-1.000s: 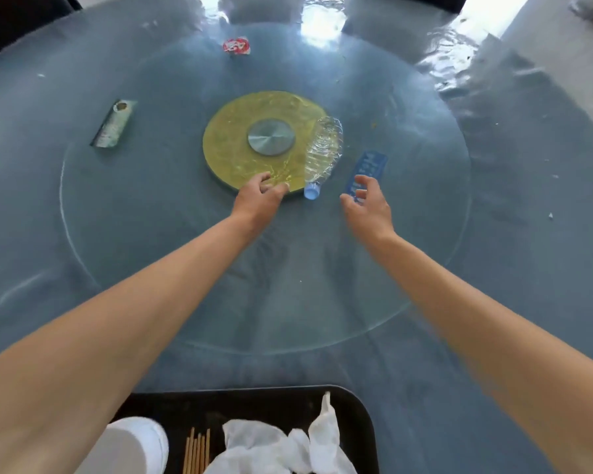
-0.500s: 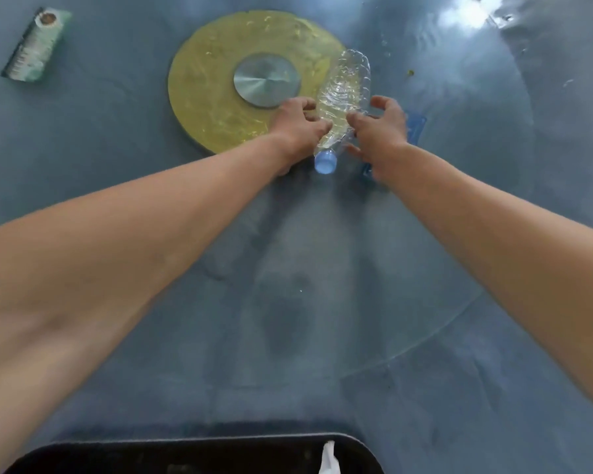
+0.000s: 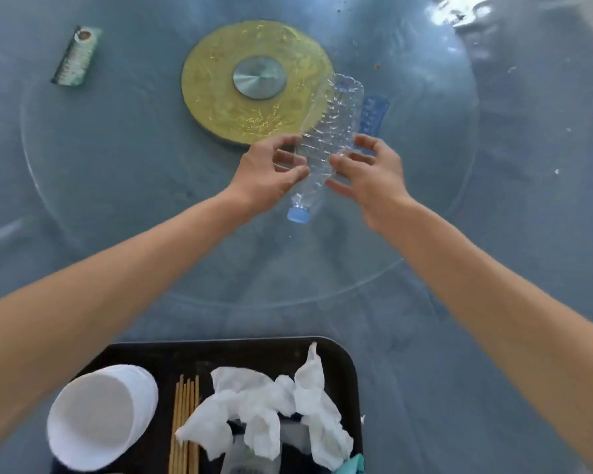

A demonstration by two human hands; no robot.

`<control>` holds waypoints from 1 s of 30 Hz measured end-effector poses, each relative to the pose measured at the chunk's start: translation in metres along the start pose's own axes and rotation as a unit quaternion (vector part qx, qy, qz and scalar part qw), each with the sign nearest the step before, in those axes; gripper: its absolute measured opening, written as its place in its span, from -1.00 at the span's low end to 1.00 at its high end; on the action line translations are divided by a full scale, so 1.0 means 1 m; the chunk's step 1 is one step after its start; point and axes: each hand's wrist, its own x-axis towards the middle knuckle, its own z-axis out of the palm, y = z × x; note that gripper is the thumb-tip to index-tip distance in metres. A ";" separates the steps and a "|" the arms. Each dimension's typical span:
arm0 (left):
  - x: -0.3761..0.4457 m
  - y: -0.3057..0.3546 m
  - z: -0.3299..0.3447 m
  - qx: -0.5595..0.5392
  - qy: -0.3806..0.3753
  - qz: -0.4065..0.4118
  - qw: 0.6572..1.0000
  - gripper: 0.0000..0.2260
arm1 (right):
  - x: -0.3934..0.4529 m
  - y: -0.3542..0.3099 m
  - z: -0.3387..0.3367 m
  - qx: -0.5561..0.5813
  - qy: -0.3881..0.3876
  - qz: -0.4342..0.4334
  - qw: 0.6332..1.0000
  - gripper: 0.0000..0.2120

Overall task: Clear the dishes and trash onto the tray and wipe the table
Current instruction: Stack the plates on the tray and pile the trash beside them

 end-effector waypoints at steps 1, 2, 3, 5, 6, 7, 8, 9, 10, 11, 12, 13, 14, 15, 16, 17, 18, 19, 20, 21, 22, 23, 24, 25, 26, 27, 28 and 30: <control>-0.020 0.006 -0.003 0.001 -0.006 -0.001 1.000 -0.56 | -0.020 -0.001 -0.003 0.012 -0.006 0.013 1.000 -0.56; -0.040 0.013 -0.005 0.002 -0.011 -0.001 1.000 -0.57 | -0.039 -0.001 -0.006 0.024 -0.010 0.024 0.999 -0.55; -0.059 0.020 -0.007 0.001 -0.014 0.000 1.000 -0.58 | -0.058 -0.002 -0.008 0.037 -0.013 0.032 0.999 -0.54; -0.094 0.033 -0.010 -0.013 -0.010 0.000 1.000 -0.61 | -0.094 -0.002 -0.014 0.066 -0.012 0.034 0.997 -0.55; -0.112 0.039 -0.011 -0.030 -0.005 -0.002 1.000 -0.61 | -0.112 -0.002 -0.017 0.079 -0.010 0.031 0.996 -0.56; -0.131 0.043 -0.013 -0.055 -0.002 -0.009 0.998 -0.60 | -0.129 -0.002 -0.020 0.095 -0.009 0.027 0.995 -0.59; -0.151 0.046 -0.014 -0.085 -0.003 -0.020 0.996 -0.59 | -0.147 0.000 -0.023 0.113 -0.006 0.025 0.993 -0.61; -0.171 0.047 -0.015 -0.113 -0.008 -0.033 0.993 -0.58 | -0.164 0.001 -0.026 0.134 -0.003 0.025 0.991 -0.62; -0.191 0.047 -0.016 -0.134 -0.015 -0.045 0.990 -0.58 | -0.181 0.004 -0.029 0.155 0.001 0.025 0.988 -0.62; -0.212 0.044 -0.016 -0.152 -0.024 -0.055 0.987 -0.59 | -0.198 0.008 -0.033 0.171 0.004 0.024 0.985 -0.63; -0.231 0.040 -0.015 -0.167 -0.032 -0.061 0.983 -0.60 | -0.215 0.014 -0.036 0.182 0.007 0.024 0.983 -0.62; -0.250 0.035 -0.013 -0.180 -0.040 -0.065 0.981 -0.63 | -0.233 0.021 -0.038 0.188 0.008 0.025 0.982 -0.62; -0.267 0.030 -0.011 -0.187 -0.048 -0.067 0.979 -0.65 | -0.250 0.030 -0.041 0.189 0.009 0.029 0.982 -0.61; -0.284 0.024 -0.010 -0.190 -0.058 -0.071 0.977 -0.66 | -0.269 0.039 -0.043 0.187 0.010 0.034 0.982 -0.61; -0.300 0.018 -0.009 -0.189 -0.069 -0.076 0.977 -0.66 | -0.286 0.050 -0.045 0.186 0.012 0.041 0.982 -0.61; -0.315 0.011 -0.009 -0.185 -0.079 -0.083 0.976 -0.65 | -0.304 0.061 -0.046 0.185 0.017 0.048 0.981 -0.61; -0.330 0.004 -0.010 -0.182 -0.086 -0.089 0.975 -0.65 | -0.322 0.074 -0.048 0.182 0.024 0.054 0.981 -0.61; -0.346 -0.004 -0.011 -0.181 -0.093 -0.095 0.975 -0.66 | -0.339 0.088 -0.050 0.176 0.032 0.060 0.982 -0.60; -0.361 -0.012 -0.012 -0.180 -0.101 -0.098 0.974 -0.67 | -0.356 0.103 -0.052 0.166 0.040 0.064 0.983 -0.58; -0.376 -0.021 -0.014 -0.175 -0.111 -0.101 0.973 -0.69 | -0.372 0.117 -0.053 0.152 0.046 0.069 0.985 -0.57; -0.391 -0.031 -0.016 -0.166 -0.122 -0.104 0.973 -0.70 | -0.388 0.131 -0.055 0.134 0.052 0.074 0.987 -0.55; -0.405 -0.041 -0.019 -0.154 -0.135 -0.110 0.973 -0.72 | -0.403 0.144 -0.057 0.115 0.062 0.078 0.988 -0.55; -0.418 -0.052 -0.022 -0.143 -0.145 -0.120 0.972 -0.74 | -0.416 0.157 -0.060 0.099 0.076 0.080 0.989 -0.54; -0.429 -0.064 -0.025 -0.131 -0.153 -0.132 0.970 -0.76 | -0.427 0.170 -0.065 0.083 0.090 0.083 0.989 -0.54; -0.440 -0.076 -0.027 -0.117 -0.157 -0.144 0.970 -0.77 | -0.438 0.182 -0.070 0.068 0.103 0.088 0.988 -0.56; -0.449 -0.087 -0.028 -0.105 -0.157 -0.154 0.970 -0.77 | -0.447 0.194 -0.074 0.051 0.115 0.092 0.988 -0.58; -0.458 -0.099 -0.028 -0.098 -0.157 -0.161 0.970 -0.78 | -0.455 0.206 -0.078 0.033 0.123 0.094 0.987 -0.62; -0.471 -0.119 -0.027 -0.084 -0.173 -0.169 0.967 -0.77 | -0.468 0.231 -0.084 -0.003 0.133 0.096 0.986 -0.63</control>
